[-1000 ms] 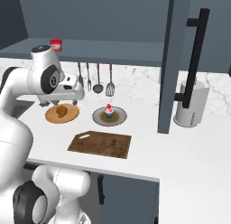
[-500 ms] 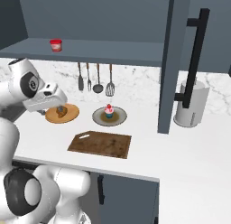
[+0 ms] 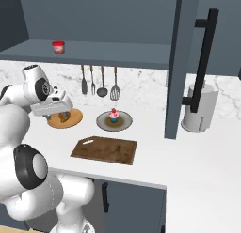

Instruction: From the different types of pastries on the counter, select a croissant and place it on the cutting board. Then retrieve a jar of jam from the cabinet and place it alongside the croissant on the cutting board.

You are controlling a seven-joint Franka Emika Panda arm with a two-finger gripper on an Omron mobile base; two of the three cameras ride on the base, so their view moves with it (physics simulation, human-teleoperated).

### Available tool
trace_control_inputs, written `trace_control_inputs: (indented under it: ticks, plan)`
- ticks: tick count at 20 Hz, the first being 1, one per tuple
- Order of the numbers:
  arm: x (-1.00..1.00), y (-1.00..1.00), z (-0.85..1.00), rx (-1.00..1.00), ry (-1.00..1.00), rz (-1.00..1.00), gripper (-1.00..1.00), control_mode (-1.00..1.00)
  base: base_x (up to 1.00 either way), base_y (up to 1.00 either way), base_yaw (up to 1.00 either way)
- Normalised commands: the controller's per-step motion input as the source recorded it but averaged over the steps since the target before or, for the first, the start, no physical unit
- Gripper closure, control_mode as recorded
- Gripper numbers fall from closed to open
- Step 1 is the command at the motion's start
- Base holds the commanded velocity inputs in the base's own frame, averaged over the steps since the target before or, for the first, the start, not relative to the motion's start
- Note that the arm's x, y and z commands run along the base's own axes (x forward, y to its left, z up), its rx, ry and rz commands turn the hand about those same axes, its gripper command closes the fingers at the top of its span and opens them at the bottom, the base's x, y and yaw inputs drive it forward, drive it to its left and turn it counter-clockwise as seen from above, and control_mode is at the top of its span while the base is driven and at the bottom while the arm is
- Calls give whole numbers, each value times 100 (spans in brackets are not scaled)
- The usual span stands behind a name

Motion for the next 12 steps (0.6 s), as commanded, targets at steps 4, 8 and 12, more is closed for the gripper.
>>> trace_control_inputs:
  ticks: [4, 8, 12]
  plan:
    - [30, 3, -15, 3, 0, 0, -100, -100, 0, 0, 0]
    - [27, 19, -21, 2, 2, 0, -100, -100, 0, 0, 0]
    - [6, 41, -33, 3, 0, 0, -100, -100, 0, 0, 0]
